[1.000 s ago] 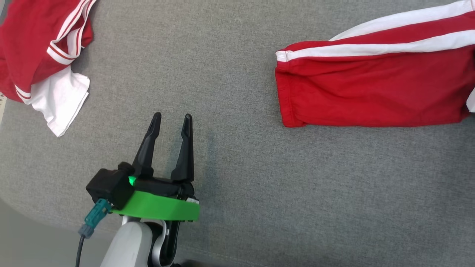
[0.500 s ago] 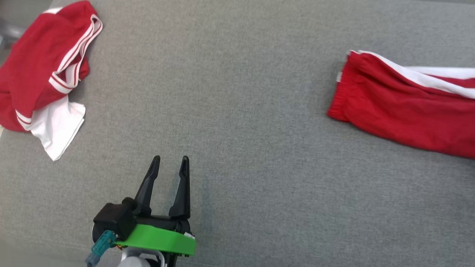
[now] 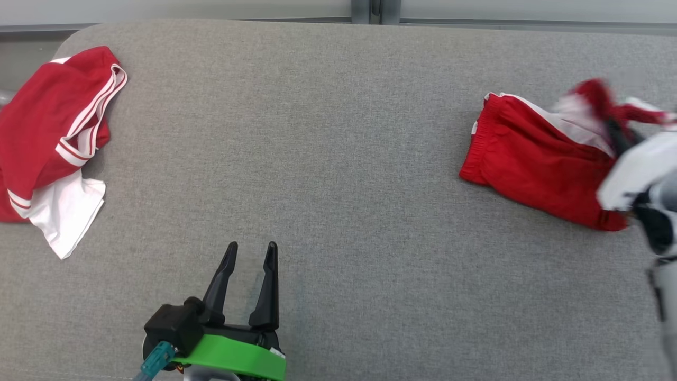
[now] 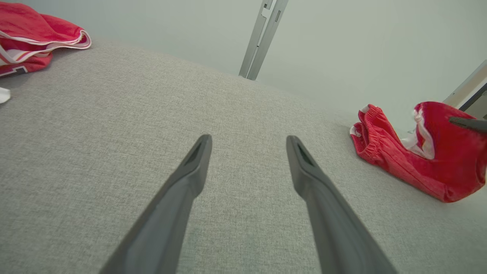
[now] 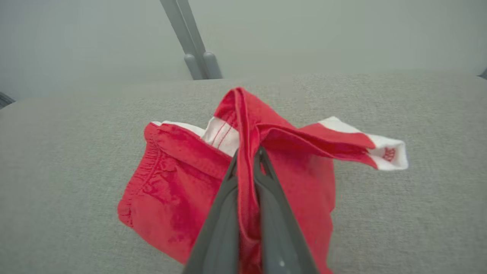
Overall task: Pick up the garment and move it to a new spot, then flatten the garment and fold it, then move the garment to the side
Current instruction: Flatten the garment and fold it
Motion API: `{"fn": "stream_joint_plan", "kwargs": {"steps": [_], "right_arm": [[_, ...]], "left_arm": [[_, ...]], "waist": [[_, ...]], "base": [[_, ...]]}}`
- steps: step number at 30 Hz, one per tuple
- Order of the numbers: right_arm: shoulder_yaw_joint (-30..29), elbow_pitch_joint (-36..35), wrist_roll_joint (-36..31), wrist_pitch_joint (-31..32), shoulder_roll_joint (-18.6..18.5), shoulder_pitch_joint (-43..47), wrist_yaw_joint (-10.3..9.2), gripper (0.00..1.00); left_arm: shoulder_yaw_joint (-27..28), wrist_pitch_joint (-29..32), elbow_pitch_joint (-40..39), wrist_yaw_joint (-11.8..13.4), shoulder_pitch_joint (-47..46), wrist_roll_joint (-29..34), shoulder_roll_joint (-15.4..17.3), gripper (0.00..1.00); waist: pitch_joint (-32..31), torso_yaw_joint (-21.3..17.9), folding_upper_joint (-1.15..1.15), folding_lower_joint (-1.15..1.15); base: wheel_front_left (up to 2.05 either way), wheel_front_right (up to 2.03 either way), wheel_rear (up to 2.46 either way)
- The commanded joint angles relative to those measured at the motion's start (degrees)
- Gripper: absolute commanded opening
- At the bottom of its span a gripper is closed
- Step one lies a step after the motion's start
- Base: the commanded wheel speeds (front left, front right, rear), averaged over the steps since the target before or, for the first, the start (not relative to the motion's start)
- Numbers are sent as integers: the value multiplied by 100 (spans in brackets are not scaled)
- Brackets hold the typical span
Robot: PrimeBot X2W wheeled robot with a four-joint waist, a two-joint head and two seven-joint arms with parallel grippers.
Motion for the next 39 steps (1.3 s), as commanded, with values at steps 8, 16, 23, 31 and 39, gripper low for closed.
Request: {"fn": "stream_joint_plan", "kwargs": {"steps": [8, 16, 23, 31, 39], "right_arm": [[1028, 875, -224, -14, 519, -576, -2, 0], [1037, 1081, -47, -279, 488, -738, -1, 0], [1243, 1157, -86, -188, 427, -627, -2, 0], [1627, 1327, -42, 8, 426, -774, -2, 100], [1870, 1628, -208, -133, 335, -964, -1, 100]], "left_arm": [[-88, -2, 173, 63, -95, -87, 12, 100], [-91, -2, 313, 87, 83, -56, 12, 100], [-150, -2, 441, 39, 78, 4, 12, 100], [-185, -2, 571, -19, 67, -8, 11, 100], [-303, -2, 700, 9, 63, -156, 12, 100]], "waist": [[-49, 206, 0, 0], [-163, 335, 0, 0], [-197, 335, 0, 0], [-211, 413, 0, 0], [-321, 674, 0, 0]], "base": [[0, 0, 0], [0, 0, 0], [0, 0, 0], [0, 0, 0], [0, 0, 0]]}}
